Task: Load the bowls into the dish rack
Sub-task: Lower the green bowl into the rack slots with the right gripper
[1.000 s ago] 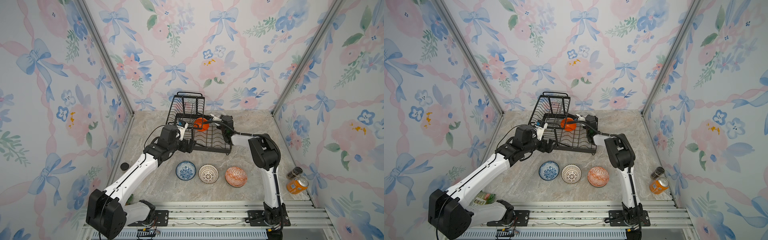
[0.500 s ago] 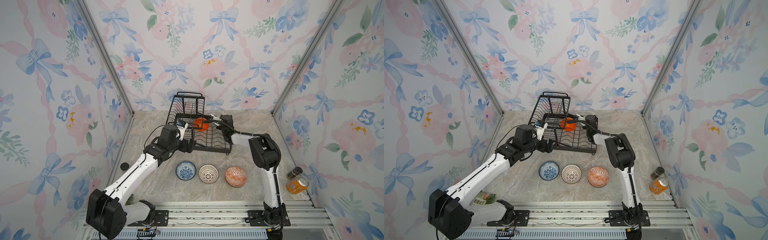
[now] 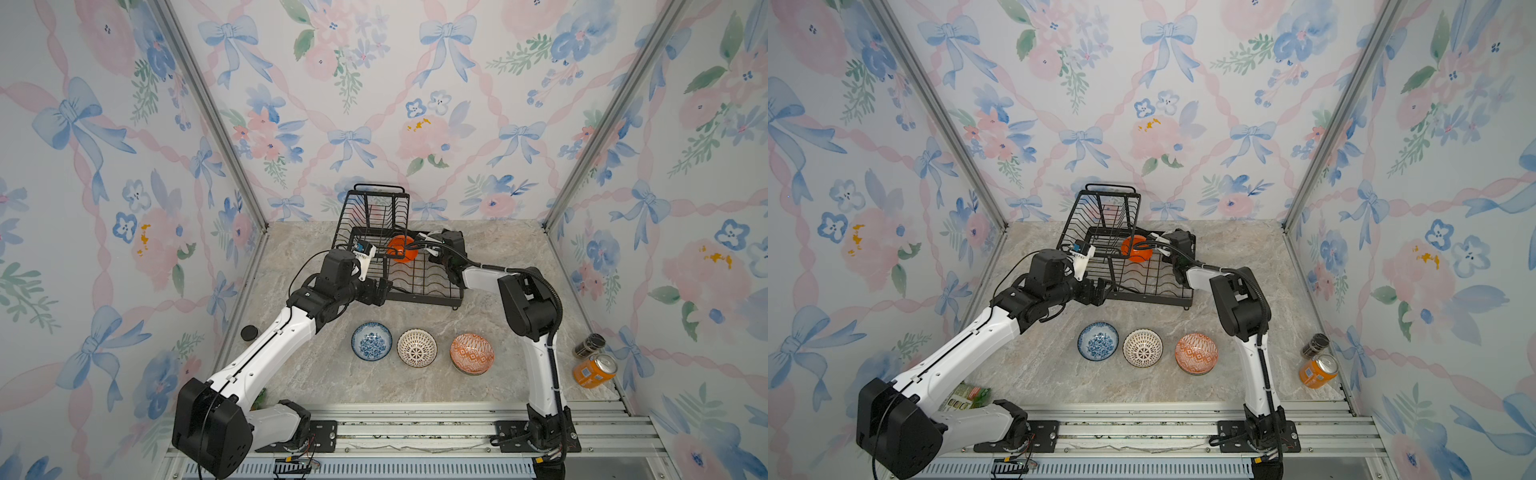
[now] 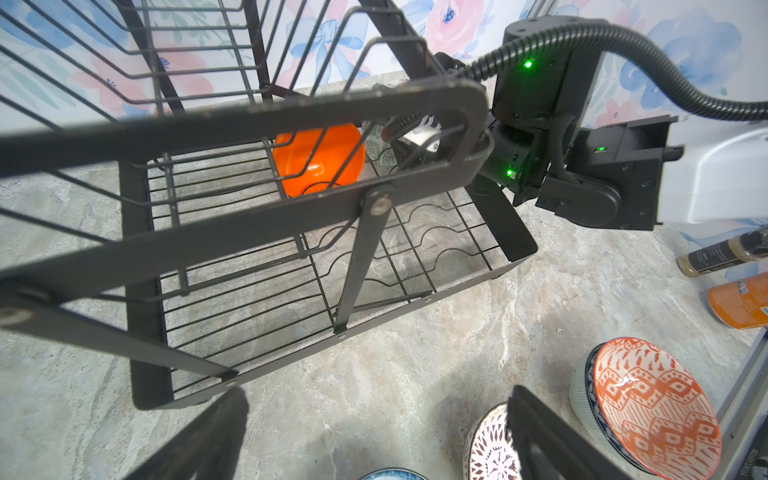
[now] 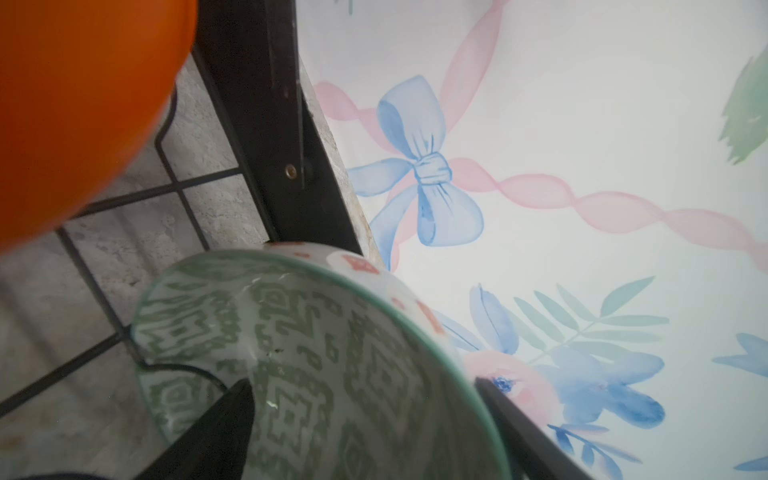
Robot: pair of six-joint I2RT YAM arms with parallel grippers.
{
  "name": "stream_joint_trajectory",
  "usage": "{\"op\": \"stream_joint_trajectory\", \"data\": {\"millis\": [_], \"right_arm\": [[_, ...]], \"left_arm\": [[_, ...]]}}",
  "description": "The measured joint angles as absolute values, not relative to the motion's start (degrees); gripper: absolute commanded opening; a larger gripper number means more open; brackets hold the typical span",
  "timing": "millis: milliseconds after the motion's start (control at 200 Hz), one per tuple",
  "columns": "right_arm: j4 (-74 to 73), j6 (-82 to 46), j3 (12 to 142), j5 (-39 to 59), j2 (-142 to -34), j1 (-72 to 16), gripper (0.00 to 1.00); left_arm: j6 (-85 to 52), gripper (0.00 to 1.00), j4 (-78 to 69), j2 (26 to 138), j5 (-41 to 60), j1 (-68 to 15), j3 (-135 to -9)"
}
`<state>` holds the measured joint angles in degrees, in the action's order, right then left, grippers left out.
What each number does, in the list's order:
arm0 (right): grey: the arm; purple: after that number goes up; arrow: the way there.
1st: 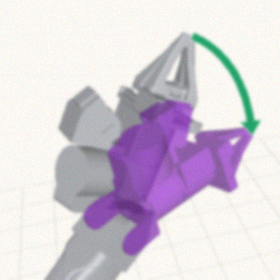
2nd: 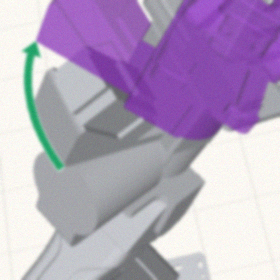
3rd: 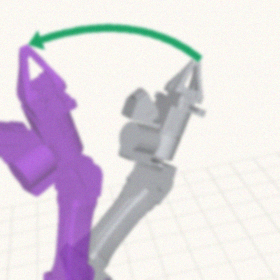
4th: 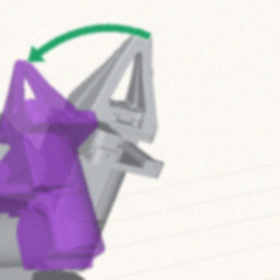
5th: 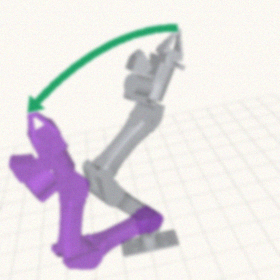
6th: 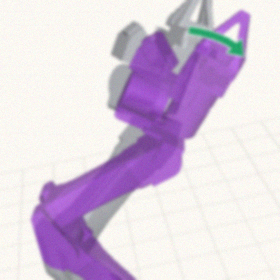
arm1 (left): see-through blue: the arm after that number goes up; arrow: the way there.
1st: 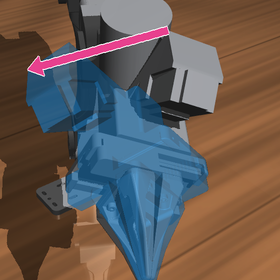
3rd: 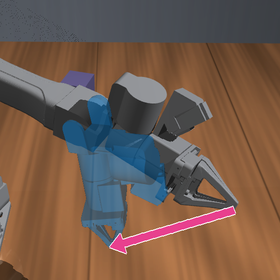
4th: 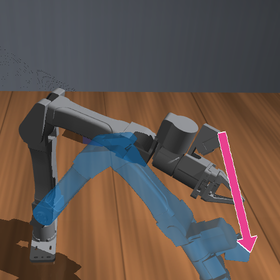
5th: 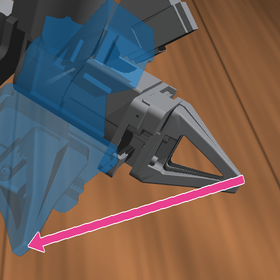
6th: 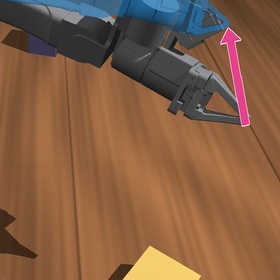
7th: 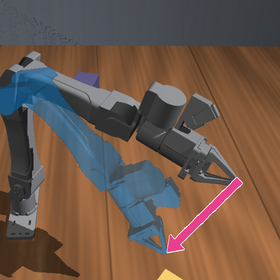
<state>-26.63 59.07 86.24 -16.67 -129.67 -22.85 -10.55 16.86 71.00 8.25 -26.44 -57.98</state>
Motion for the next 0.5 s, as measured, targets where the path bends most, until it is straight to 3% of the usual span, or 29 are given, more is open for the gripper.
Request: {"op": "stream_joint_trajectory", "data": {"millis": [110, 185, 500], "right_arm": [[-26.4, 58.9, 85.9, -16.4, -128.7, -22.8, 0.89], [-26.5, 58.8, 85.4, -16.2, -127.6, -22.7, 1.0], [-28.0, 55.8, 80.9, -16.3, -122.8, -22.1, 0.97]], "left_arm": [[-10.5, 0.98, 16.9, 71.0, 8.3, -26.4, -58.0], [-10.5, 0.98, 16.9, 71.0, 8.3, -26.4, -58.0], [-10.5, 0.98, 16.9, 71.0, 8.2, -26.4, -58.0]]}}
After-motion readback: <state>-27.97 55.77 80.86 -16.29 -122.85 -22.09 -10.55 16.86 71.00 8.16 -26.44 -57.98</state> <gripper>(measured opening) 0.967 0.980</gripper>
